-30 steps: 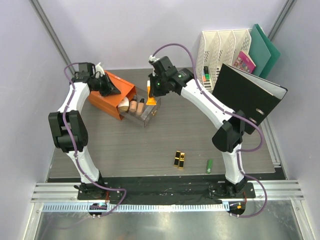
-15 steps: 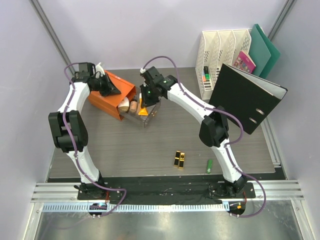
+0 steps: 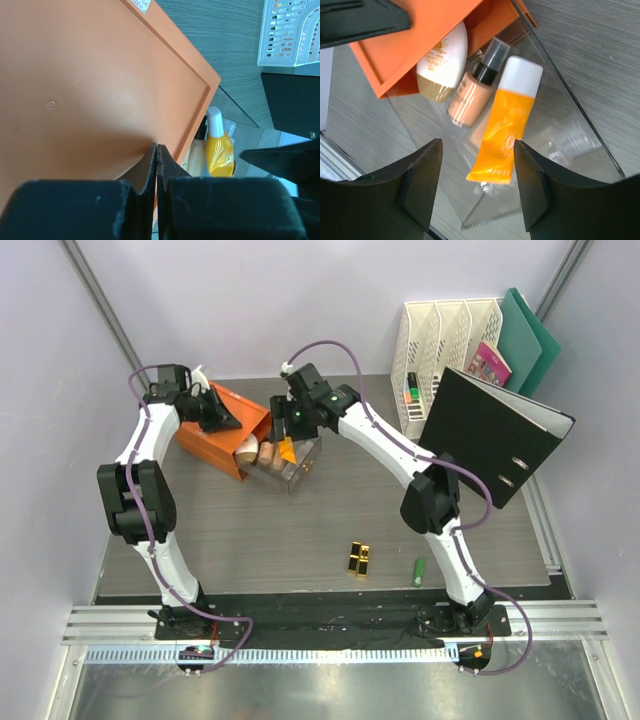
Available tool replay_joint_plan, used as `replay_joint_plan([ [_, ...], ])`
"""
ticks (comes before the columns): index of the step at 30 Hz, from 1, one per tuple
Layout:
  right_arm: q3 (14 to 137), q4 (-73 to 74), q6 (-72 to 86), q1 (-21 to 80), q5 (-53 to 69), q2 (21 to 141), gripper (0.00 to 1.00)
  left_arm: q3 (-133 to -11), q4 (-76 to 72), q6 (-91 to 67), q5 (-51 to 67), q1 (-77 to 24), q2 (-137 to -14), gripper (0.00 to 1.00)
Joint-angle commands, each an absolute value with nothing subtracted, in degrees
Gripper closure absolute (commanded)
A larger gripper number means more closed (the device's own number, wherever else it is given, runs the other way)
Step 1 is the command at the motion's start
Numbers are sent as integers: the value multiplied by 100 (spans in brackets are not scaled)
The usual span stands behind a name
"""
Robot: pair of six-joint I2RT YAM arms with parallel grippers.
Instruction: Organize the makeup
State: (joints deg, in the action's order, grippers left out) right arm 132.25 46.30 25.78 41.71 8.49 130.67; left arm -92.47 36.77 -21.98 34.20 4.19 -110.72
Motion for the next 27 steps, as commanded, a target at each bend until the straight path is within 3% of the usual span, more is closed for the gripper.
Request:
replay_joint_plan([
  [1, 12782, 4342, 2645, 4052, 458, 11919, 38, -8605, 5748, -1564, 1784, 413, -11944, 100],
  [5, 11701, 3938, 2952, 3736, 606, 11155, 57, -8622, 5739, -1573, 1793, 413, -11953, 100],
  [9, 10566, 3341, 3304, 3306, 922, 10443, 99, -8631, 5748, -1564, 1793, 413, -11962, 100],
  [21, 8466, 2813, 4174, 3208, 1696, 9984, 99, -8649, 5757, -1591, 1793, 413, -11953, 100],
  [27, 8279, 2566, 4315, 3208, 1933, 10151, 99, -8657, 5783, -1573, 1784, 413, -11901, 100],
])
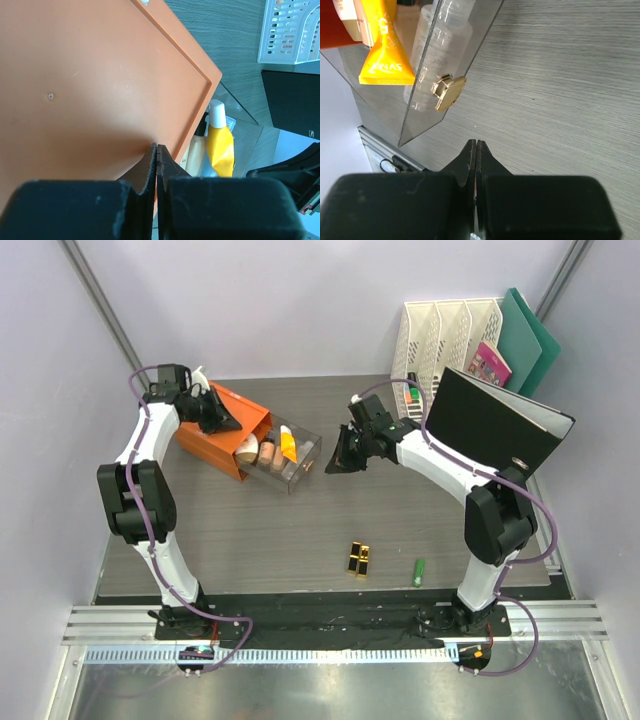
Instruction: Organize the makeup
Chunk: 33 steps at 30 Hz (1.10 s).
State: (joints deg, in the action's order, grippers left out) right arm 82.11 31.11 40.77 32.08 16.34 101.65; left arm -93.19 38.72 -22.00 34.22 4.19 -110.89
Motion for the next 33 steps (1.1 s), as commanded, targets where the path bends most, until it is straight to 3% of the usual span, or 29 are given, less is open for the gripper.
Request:
replay_joint_plan([
  [1, 8305, 2566, 4315, 3217, 1968, 10204, 99, -8649, 5775, -1582, 1775, 413, -11909, 100],
  [11, 8789, 2408, 4342, 3515, 2004, 10950, 99, -8552, 5748, -1591, 1811, 404, -11830, 100],
  [33, 11232, 2066, 4526, 3973, 2100, 12830, 99, -8481, 5748, -1591, 1828, 404, -11786, 100],
])
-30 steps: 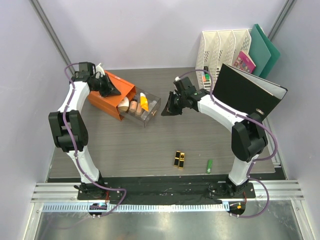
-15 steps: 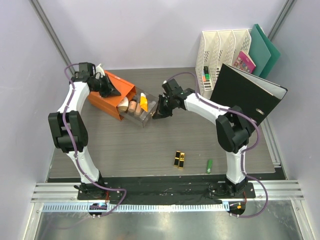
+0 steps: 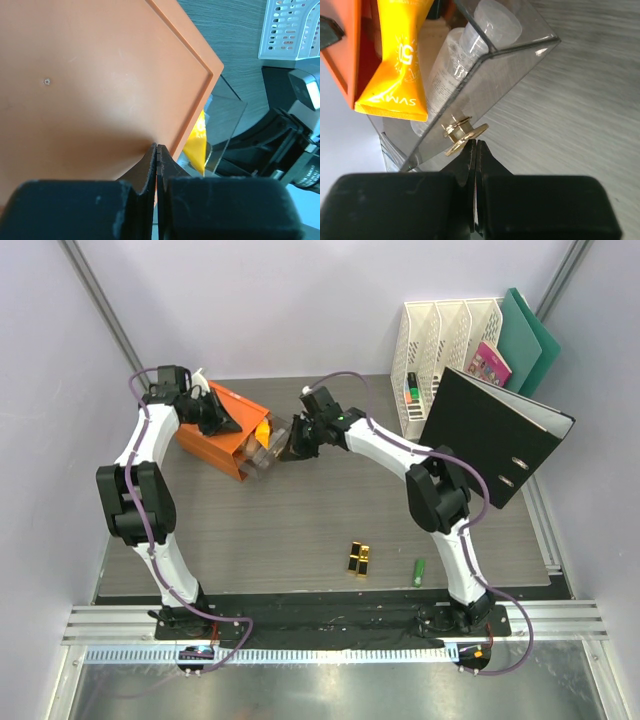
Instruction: Organize the makeup
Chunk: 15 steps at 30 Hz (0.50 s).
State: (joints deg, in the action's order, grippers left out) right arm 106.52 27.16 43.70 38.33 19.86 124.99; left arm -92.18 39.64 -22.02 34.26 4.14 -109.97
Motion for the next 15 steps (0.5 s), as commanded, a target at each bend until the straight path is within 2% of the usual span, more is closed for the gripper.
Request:
replay_joint_plan([
  [1, 11337, 2005, 4570, 4007, 2127, 12910, 99, -8481, 5757, -1582, 1819, 404, -11795, 100],
  [8, 12461, 1855, 4868, 4113, 2241, 13640, 98, -8473, 5774, -1573, 1828, 404, -11795, 100],
  [15, 13042, 1591, 5308, 4122, 2259, 14097, 98, -8464, 5801, -1556, 1811, 404, -11769, 100],
])
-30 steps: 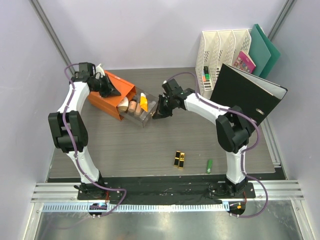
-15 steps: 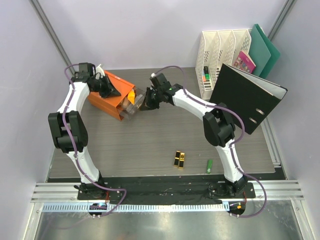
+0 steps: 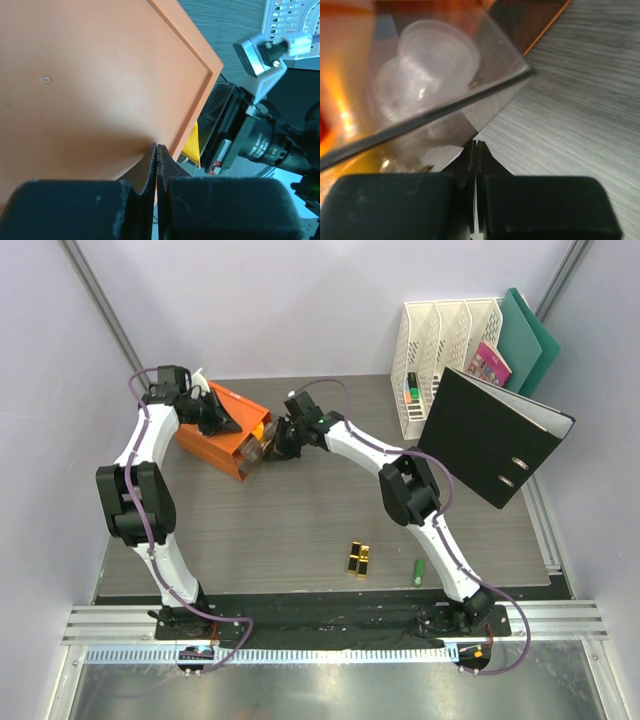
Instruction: Organize the makeup
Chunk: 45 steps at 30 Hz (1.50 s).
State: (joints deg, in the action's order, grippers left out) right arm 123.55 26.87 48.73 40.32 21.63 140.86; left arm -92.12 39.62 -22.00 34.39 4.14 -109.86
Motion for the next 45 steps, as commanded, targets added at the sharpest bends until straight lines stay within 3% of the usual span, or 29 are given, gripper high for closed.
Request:
replay_joint_plan([
  [1, 13069, 1591, 5335, 4122, 2259, 14106, 98, -8473, 5809, -1556, 1802, 413, -11795, 100],
  [11, 11980, 1652, 4896, 4069, 1925, 12982, 99, -8578, 5854, -1529, 1811, 396, -11848, 100],
  [18, 12128, 1898, 4729, 4052, 1854, 12542, 99, -8543, 5827, -1547, 1828, 404, -11848, 100],
  [30, 12260, 1986, 4518, 4052, 1960, 12454, 99, -8490, 5801, -1556, 1828, 404, -11813, 100],
  [45, 13113, 2074, 4447, 4052, 1714, 13174, 99, -8420, 5783, -1556, 1802, 404, -11777, 100],
])
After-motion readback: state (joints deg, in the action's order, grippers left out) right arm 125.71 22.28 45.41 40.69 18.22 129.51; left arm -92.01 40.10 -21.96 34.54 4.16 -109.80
